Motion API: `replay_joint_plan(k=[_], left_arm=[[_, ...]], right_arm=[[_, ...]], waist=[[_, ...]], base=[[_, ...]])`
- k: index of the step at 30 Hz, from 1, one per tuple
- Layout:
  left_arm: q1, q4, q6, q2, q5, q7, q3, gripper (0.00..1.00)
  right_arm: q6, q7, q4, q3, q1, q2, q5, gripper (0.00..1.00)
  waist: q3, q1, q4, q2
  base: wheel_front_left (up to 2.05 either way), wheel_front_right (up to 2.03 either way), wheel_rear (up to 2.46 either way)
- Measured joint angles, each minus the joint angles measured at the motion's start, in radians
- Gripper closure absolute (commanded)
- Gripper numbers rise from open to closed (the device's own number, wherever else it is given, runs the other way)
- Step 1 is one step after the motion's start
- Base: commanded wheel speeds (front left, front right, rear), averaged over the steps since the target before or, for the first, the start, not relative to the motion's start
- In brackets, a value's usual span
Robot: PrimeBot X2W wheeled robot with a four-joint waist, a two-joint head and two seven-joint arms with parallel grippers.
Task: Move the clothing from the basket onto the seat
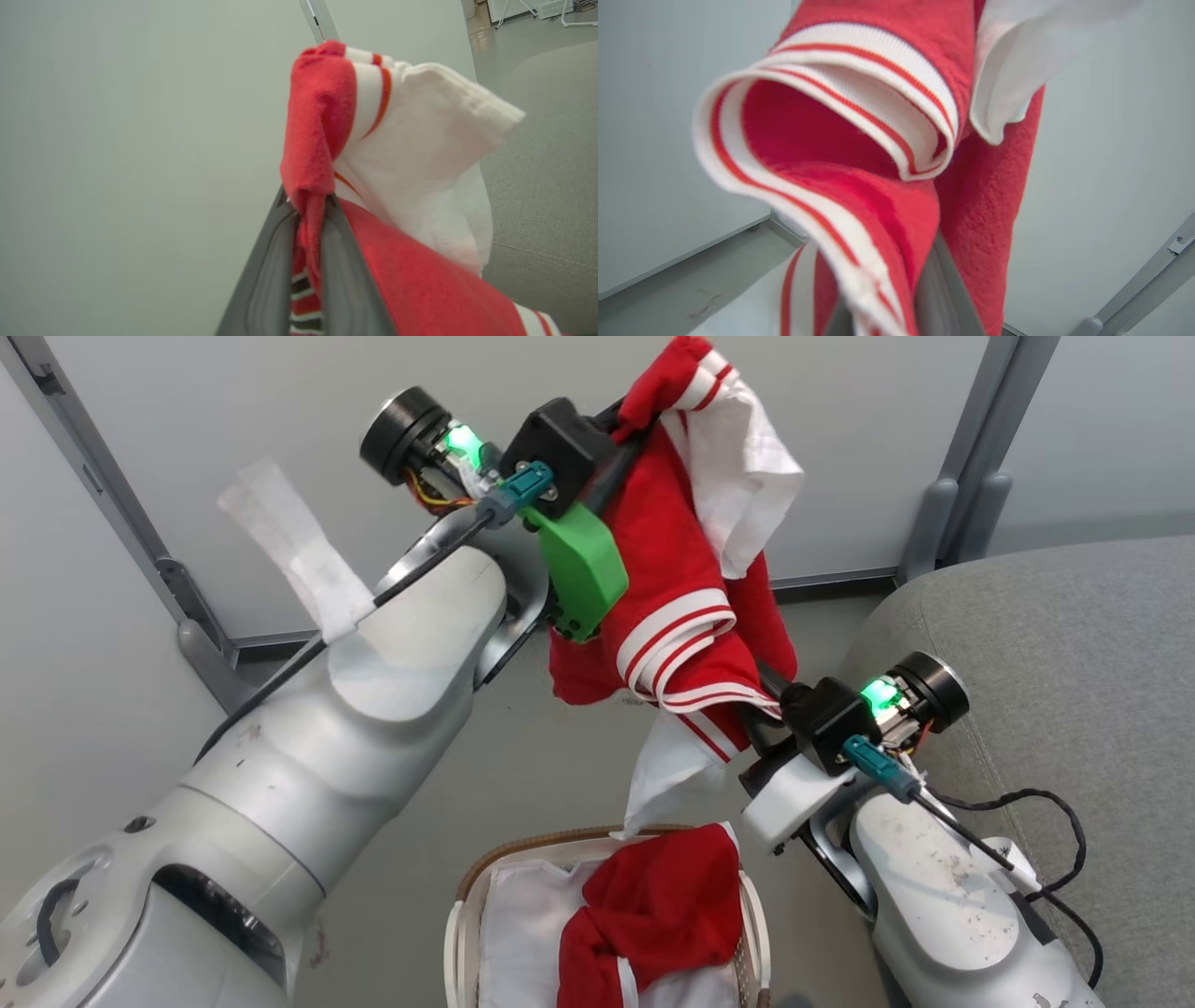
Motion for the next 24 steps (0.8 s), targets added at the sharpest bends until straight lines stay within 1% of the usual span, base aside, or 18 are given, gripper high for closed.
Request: replay_joint_plan(k=[1,3,4,5,6,10,15,19,24], left_arm=[[0.014,0.009,0.000,0.004,-0.011,-0.002,0.006,0.92],[0.041,0.022,0.000,0.010,-0.029,-0.009,0.017,0.53],[0.056,0.027,0.001,0.013,-0.036,-0.015,0.023,0.38],[0.074,0.029,0.004,0.017,-0.040,-0.018,0.033,0.11],[0.091,0.031,0.006,0.018,-0.047,-0.021,0.042,0.00],[0.199,0.030,0.020,0.018,-0.091,-0.028,0.088,0.00],[0.341,-0.046,0.042,0.029,-0.089,-0.033,0.187,0.00],[0.471,-0.111,0.045,0.034,-0.063,-0.034,0.264,0.00],[0.598,-0.145,0.036,0.036,-0.019,-0.034,0.330,0.00]], right_arm=[[0.000,0.000,-0.008,-0.007,0.000,0.000,0.009,1.00],[0.000,0.000,-0.025,-0.015,0.000,0.000,0.027,1.00],[0.000,0.000,-0.032,-0.016,0.000,-0.001,0.029,1.00],[0.000,0.000,-0.041,-0.017,0.000,0.000,0.036,1.00],[0.000,0.000,-0.049,-0.020,0.001,0.000,0.043,1.00],[0.000,0.000,-0.067,-0.031,0.000,0.000,0.058,1.00],[0.000,0.000,-0.080,-0.046,0.000,0.000,0.054,1.00],[0.000,0.000,-0.086,-0.070,-0.001,0.000,0.049,1.00],[0.000,0.000,-0.094,-0.094,-0.001,0.000,0.036,1.00]], waist=[[0.001,0.0000,-0.002,0.0000],[0.003,0.0000,-0.005,0.0000],[0.004,0.0000,-0.007,0.0000],[0.005,0.0000,-0.008,0.0000],[0.006,0.0000,-0.010,0.0000],[0.011,0.0000,-0.014,0.0000],[0.019,0.0000,-0.019,0.0000],[0.024,0.0001,-0.021,0.0000],[0.026,0.0000,-0.029,0.0000]], base=[[0.00,0.00,0.00],[0.00,0.00,0.00],[0.00,0.00,0.00],[0.00,0.00,0.00],[0.00,0.00,0.00],[0.00,0.00,0.00],[0.00,0.00,0.00],[0.00,0.00,0.00],[0.00,0.00,0.00]])
